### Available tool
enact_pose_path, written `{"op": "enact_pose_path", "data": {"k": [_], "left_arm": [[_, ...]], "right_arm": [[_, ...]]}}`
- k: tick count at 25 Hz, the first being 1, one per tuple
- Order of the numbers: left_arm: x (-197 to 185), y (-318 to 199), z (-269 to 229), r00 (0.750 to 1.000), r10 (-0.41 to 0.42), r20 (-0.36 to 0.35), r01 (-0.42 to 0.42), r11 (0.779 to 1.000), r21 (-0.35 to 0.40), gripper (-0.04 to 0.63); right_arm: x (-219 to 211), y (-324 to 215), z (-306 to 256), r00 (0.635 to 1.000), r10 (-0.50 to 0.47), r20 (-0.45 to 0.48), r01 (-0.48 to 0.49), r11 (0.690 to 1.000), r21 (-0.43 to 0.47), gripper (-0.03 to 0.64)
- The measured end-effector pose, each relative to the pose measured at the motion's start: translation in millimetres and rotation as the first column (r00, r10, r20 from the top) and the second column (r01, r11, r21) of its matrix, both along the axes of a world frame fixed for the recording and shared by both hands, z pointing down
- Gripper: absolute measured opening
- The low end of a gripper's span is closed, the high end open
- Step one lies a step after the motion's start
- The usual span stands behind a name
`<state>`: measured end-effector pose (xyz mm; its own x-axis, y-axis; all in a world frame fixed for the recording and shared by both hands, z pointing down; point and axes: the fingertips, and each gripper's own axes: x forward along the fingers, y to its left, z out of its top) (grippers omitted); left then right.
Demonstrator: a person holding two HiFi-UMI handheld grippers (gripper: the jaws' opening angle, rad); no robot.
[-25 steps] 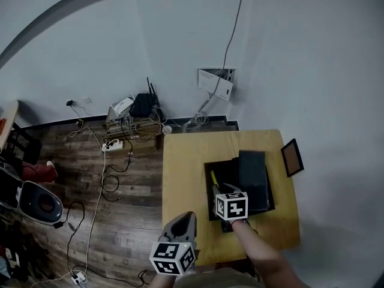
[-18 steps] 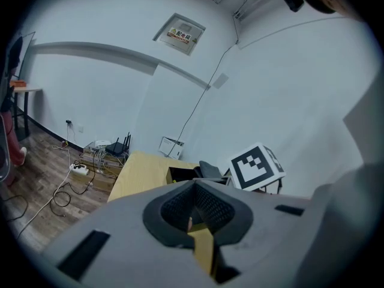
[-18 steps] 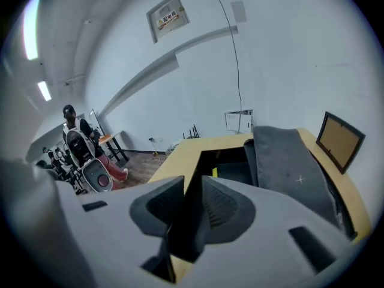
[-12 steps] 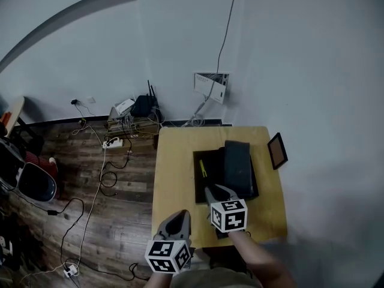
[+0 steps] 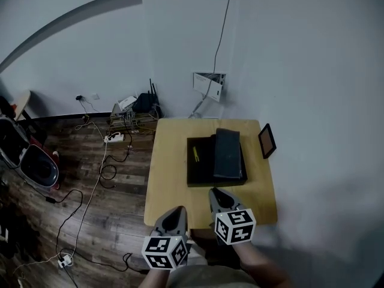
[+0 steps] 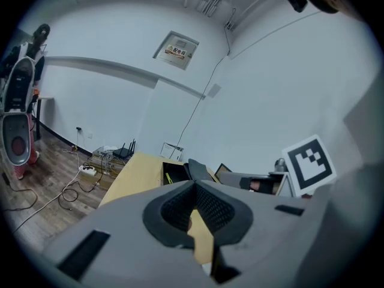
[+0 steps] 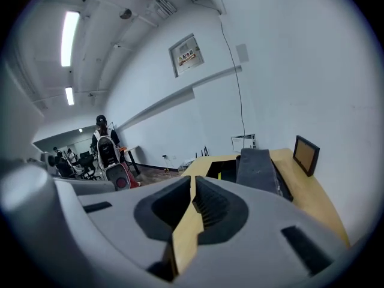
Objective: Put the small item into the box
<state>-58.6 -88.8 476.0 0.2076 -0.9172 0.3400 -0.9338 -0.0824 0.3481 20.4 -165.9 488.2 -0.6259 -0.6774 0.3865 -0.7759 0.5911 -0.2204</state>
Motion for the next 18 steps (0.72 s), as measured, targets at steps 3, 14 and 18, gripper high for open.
{"op": "enact_pose_path", "data": {"k": [3,14,18], "left_arm": [[8.7,18.9,-2.9,1.0,-0.007,0.01,0.006,1.0,0.012,0.003],[32.6,83.0,0.0,1.0,-0.002,0.026,0.002,1.0,0.02,0.003],[35.2,99.0,1.5,1.0,0.002,0.025,-0.003,1.0,0.019,0.003]], "right_arm": [[13.5,26.7,-5.4,1.0,-0.018,-0.005,0.018,0.999,0.032,0.012],[53.0,110.5,-10.3,0.999,-0.045,0.002,0.045,0.997,0.068,0.002],[57.5,131.7,-8.8,0.999,-0.044,0.014,0.043,0.997,0.06,0.002]]}}
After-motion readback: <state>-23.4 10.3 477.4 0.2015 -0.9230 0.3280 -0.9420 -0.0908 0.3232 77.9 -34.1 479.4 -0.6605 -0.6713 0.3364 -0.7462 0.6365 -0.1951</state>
